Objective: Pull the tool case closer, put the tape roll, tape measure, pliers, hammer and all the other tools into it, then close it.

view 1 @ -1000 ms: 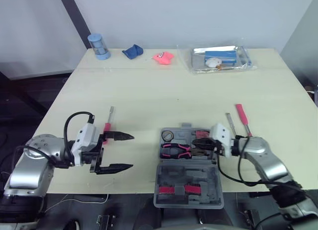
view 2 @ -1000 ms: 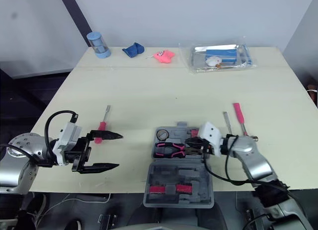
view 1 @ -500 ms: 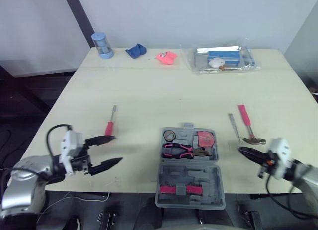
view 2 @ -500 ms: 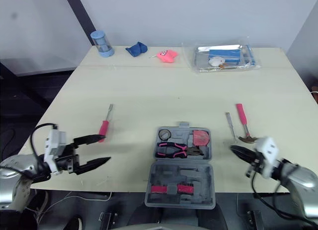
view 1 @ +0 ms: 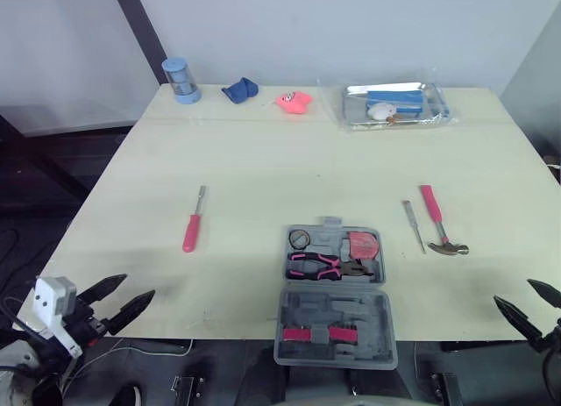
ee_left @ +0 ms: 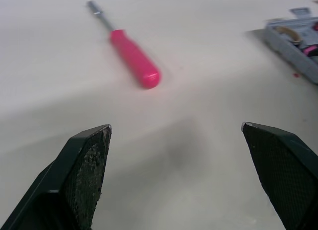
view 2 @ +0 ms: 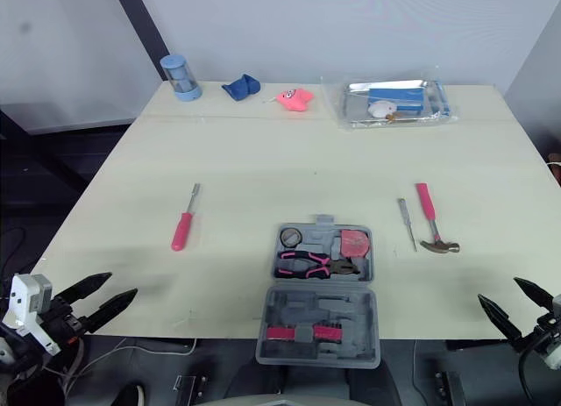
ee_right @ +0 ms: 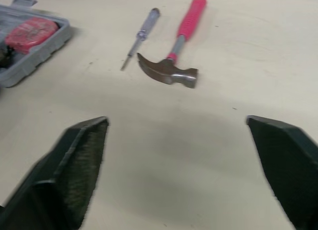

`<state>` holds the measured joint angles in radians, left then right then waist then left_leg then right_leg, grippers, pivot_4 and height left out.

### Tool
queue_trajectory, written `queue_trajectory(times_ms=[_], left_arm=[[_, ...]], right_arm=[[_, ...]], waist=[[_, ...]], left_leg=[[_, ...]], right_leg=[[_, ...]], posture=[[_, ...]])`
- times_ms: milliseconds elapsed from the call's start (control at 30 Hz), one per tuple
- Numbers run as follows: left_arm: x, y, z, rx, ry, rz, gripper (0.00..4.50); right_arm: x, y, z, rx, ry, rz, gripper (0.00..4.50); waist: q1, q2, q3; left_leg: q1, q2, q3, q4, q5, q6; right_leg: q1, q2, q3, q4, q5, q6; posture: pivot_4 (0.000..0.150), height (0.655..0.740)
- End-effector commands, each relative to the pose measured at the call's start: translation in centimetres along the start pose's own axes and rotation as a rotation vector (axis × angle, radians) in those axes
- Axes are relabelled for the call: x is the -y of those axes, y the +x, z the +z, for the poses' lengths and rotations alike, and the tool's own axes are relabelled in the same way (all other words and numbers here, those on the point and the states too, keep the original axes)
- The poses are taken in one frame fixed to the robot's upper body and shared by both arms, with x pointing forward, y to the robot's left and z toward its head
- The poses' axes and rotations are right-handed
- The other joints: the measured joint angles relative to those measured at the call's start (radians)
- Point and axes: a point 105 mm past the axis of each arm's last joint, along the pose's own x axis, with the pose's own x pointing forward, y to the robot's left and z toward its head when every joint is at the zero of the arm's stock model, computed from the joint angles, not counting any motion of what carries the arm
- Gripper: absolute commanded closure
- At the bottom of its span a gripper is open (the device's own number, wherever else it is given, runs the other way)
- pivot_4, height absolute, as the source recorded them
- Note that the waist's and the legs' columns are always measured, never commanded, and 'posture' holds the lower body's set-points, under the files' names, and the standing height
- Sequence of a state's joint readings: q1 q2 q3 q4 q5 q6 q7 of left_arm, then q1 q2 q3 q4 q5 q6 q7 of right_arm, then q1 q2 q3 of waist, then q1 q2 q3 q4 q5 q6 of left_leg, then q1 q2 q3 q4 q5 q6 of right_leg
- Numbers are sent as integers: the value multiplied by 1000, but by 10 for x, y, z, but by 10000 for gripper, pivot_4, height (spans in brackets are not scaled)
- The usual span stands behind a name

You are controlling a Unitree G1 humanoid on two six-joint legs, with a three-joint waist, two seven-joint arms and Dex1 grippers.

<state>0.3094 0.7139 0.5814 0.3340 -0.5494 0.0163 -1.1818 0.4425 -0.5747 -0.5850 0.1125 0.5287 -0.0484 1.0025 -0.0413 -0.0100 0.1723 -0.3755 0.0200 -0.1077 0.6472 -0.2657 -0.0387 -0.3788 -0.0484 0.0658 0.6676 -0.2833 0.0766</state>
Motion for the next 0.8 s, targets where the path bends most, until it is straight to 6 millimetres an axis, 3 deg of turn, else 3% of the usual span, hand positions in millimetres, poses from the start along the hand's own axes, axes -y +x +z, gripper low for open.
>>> queue_trajectory(times_ms=[33,200,300,567,667,800], left_arm=[[-4,-4,5,17,33,13,0],[8,9,9,12,71,-79,0],[29,27,13,-11,132,-225,0],[61,61,18,-51,266,-466,0],[71,75,19,-58,309,-546,13294],[87,92,18,-80,362,-670,30472]], right_arm=[[8,-7,8,24,-28,-22,296],[5,1,6,-17,-30,20,296],[-14,15,5,-70,-46,135,296],[-58,45,15,-71,-132,359,296],[-73,57,13,-82,-186,441,8913],[-87,74,7,-102,-247,525,26968]], waist=[[0,0,0],[0,0,0],[0,0,0],[0,1,0],[0,1,0],[0,1,0]], left_leg=[[0,0,0,0,0,0],[0,0,0,0,0,0],[0,0,0,0,0,0],[0,0,0,0,0,0],[0,0,0,0,0,0],[-1,0,0,0,0,0]], right_leg=[[0,0,0,0,0,0],[0,0,0,0,0,0],[0,0,0,-1,0,0],[0,0,0,-1,0,0],[0,0,0,-1,0,0],[0,0,0,-1,1,1]], posture=[[1500,7400],[1500,7400],[1500,7400],[1500,7400],[1500,7400],[1500,7400]])
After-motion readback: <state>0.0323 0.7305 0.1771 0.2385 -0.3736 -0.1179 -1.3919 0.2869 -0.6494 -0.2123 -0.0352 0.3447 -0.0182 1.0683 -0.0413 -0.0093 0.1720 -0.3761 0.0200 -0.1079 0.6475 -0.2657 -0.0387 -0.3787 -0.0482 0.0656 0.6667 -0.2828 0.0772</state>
